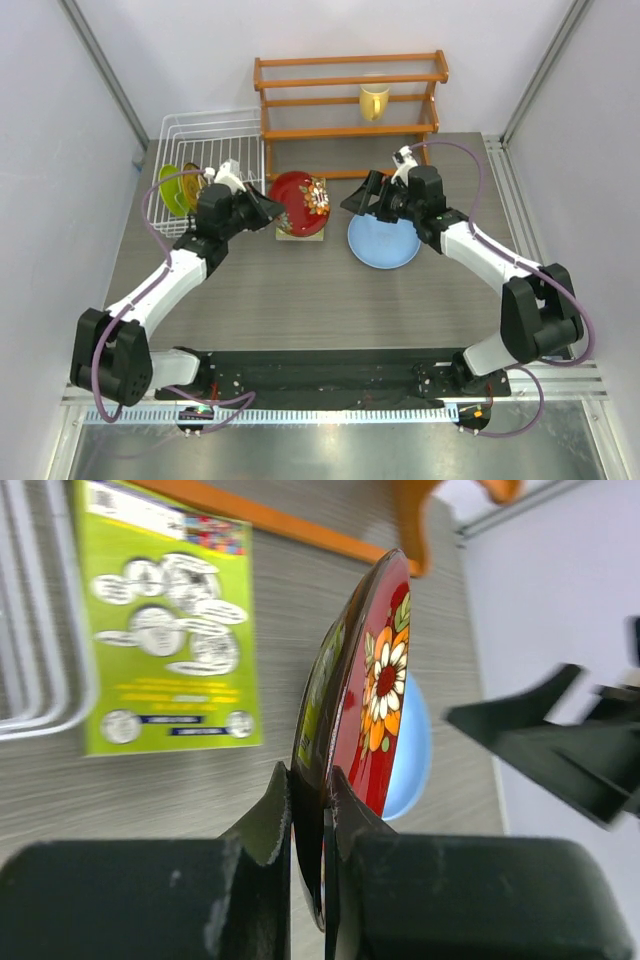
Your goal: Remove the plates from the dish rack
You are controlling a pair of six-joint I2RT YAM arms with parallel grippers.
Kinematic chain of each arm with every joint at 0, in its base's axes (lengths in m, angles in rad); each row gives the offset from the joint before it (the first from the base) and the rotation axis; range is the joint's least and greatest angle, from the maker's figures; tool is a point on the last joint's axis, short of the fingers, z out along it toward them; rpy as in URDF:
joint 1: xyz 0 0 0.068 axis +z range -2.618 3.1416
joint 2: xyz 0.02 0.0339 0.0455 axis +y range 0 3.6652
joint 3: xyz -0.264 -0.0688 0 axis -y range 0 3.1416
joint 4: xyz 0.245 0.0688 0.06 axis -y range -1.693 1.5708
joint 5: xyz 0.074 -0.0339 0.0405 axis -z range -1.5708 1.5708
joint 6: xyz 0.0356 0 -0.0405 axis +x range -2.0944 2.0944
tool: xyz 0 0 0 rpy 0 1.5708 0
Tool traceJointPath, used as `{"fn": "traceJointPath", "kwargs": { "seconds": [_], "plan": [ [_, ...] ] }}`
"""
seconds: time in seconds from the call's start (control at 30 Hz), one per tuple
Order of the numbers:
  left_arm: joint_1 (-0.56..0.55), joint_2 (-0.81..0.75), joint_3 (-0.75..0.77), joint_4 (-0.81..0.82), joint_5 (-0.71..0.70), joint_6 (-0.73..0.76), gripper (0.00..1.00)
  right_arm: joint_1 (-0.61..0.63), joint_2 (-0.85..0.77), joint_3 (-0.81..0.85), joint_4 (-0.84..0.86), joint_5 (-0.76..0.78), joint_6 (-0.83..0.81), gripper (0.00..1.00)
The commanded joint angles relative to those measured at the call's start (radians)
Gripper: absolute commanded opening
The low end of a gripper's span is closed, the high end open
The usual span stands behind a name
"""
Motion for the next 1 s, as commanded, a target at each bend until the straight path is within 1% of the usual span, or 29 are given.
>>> {"fn": "traceJointPath", "kwargs": {
  "seconds": [0.0, 0.07, 0.1, 0.27, 0.37, 0.4, 0.47, 0.5, 0.53, 0.57, 0.6, 0.67, 0.7, 0.73, 0.77, 0.8, 0.83, 0.87, 0.9, 0.93, 0.97],
  "plan": [
    [-0.03, -0.018, 0.005, 0.213, 0.078, -0.079, 0.0, 0.015, 0.027, 0.0, 0.137, -0.054, 0.06, 0.97],
    [-0.049, -0.006, -0.003, 0.232, 0.078, -0.079, 0.0, 0.015, 0.042, 0.002, 0.166, -0.074, 0.091, 0.95],
    [-0.055, -0.003, -0.006, 0.238, 0.075, -0.08, 0.0, 0.017, 0.052, 0.002, 0.178, -0.085, 0.102, 0.93],
    [-0.087, 0.044, -0.028, 0.319, 0.092, -0.112, 0.0, 0.017, 0.105, -0.017, 0.291, -0.155, 0.171, 0.9],
    [-0.105, 0.072, -0.029, 0.368, 0.117, -0.14, 0.0, 0.018, 0.133, -0.029, 0.354, -0.189, 0.215, 0.85],
    [-0.108, 0.086, -0.031, 0.378, 0.117, -0.148, 0.0, 0.018, 0.142, -0.031, 0.367, -0.198, 0.223, 0.76],
    [-0.118, 0.094, -0.031, 0.402, 0.121, -0.152, 0.0, 0.018, 0.154, -0.032, 0.381, -0.212, 0.229, 0.64],
    [-0.118, 0.1, -0.031, 0.407, 0.123, -0.155, 0.0, 0.018, 0.156, -0.037, 0.382, -0.218, 0.228, 0.48],
    [-0.119, 0.103, -0.029, 0.413, 0.126, -0.157, 0.0, 0.015, 0.156, -0.034, 0.384, -0.226, 0.216, 0.39],
    [-0.119, 0.103, -0.028, 0.416, 0.132, -0.157, 0.0, 0.011, 0.145, -0.034, 0.35, -0.221, 0.2, 0.28],
    [-0.119, 0.106, -0.026, 0.414, 0.132, -0.155, 0.01, 0.007, 0.136, -0.032, 0.332, -0.212, 0.167, 0.01],
    [-0.119, 0.098, -0.029, 0.399, 0.114, -0.149, 0.08, -0.003, 0.112, -0.04, 0.296, -0.206, 0.148, 0.01],
    [-0.119, 0.097, -0.032, 0.395, 0.106, -0.143, 0.26, -0.018, 0.083, -0.043, 0.278, -0.197, 0.128, 0.01],
    [-0.119, 0.091, -0.032, 0.37, 0.089, -0.139, 0.37, -0.029, 0.066, -0.043, 0.252, -0.178, 0.116, 0.01],
    [-0.119, 0.087, -0.031, 0.353, 0.077, -0.113, 0.57, -0.04, 0.05, -0.044, 0.191, -0.157, 0.099, 0.01],
    [-0.119, 0.083, -0.026, 0.327, 0.043, -0.094, 0.64, -0.066, 0.005, -0.048, 0.152, -0.096, 0.079, 0.01],
    [-0.119, 0.08, -0.011, 0.254, 0.016, -0.073, 0.66, -0.08, -0.013, -0.049, 0.114, -0.067, 0.039, 0.01],
    [-0.118, 0.062, -0.005, 0.212, -0.012, -0.019, 0.68, -0.1, -0.036, -0.051, 0.045, -0.037, 0.022, 0.01],
    [-0.119, 0.054, 0.0, 0.179, -0.085, 0.005, 0.7, -0.142, -0.051, -0.051, 0.013, -0.019, 0.007, 0.01],
    [-0.118, 0.039, 0.005, 0.11, -0.13, 0.034, 0.71, -0.16, -0.083, -0.052, -0.024, 0.03, -0.031, 0.01],
    [-0.119, 0.014, 0.008, 0.076, -0.173, 0.083, 0.71, -0.18, -0.095, -0.052, -0.102, 0.056, -0.051, 0.01]
  ]
}}
